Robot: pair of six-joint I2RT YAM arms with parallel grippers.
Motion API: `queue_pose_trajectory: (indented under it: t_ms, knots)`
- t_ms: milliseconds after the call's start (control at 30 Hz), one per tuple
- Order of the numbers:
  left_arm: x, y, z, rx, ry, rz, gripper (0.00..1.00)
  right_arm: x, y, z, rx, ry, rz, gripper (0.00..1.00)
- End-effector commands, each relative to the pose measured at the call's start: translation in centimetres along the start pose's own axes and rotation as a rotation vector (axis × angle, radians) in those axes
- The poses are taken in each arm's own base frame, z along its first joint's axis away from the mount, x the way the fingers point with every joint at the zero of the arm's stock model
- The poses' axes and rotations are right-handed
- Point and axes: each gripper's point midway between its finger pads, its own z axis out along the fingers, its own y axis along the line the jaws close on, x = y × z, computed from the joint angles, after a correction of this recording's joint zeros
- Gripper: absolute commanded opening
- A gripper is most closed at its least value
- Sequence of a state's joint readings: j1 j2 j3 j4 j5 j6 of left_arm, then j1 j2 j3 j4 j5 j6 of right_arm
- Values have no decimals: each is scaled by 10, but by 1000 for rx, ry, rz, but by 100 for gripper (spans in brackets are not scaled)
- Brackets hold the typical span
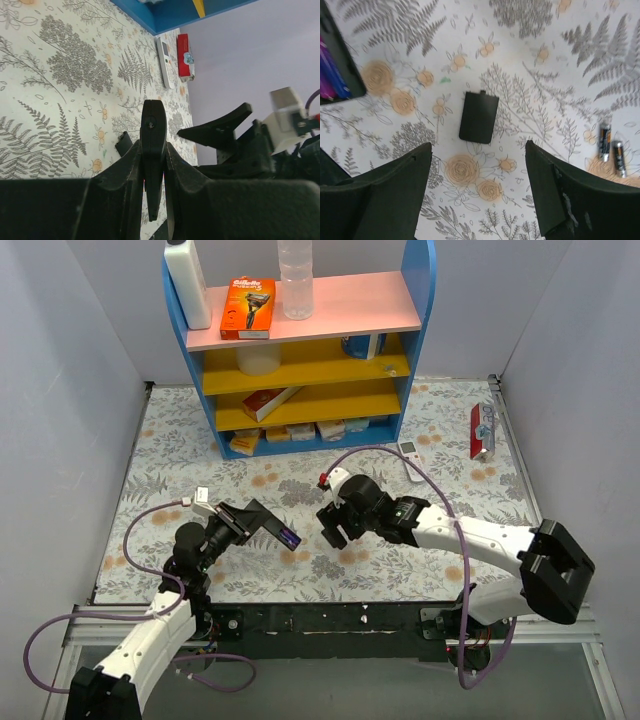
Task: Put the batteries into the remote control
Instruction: Load the battery into the remote control, then pick up the battery cover at the center of the board.
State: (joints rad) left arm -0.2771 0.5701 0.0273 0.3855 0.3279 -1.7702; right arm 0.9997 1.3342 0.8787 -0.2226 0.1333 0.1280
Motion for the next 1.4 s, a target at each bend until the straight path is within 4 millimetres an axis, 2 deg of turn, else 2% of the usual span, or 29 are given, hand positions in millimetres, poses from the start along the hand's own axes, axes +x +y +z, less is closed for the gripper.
queue_pose_trajectory:
  t_ms: [0, 367, 733, 967, 1133, 1200, 1300, 1367]
  knots:
    - [-2, 22, -4, -94, -37, 17, 0, 34, -6, 13, 48, 103, 57, 82]
    - [2, 27, -6, -101, -27, -8, 0, 66, -1, 45, 47, 271, 67, 77]
    - [4, 22, -5, -81, -14, -23, 0, 74, 8, 60, 15, 334, 55, 70]
    - [4, 19, -5, -67, -11, -27, 0, 86, 3, 66, 50, 401, 43, 65]
    - [5, 12, -5, -41, -1, -38, 0, 94, -5, 63, 91, 432, 25, 55]
    - [8, 16, -6, -41, 6, -50, 0, 94, -9, 59, 108, 435, 16, 47]
    - [9, 10, -6, -13, 10, -59, 0, 88, -12, 53, 122, 420, 4, 36]
    - [11, 7, -6, 3, 21, -69, 0, 81, -13, 47, 124, 398, -3, 33]
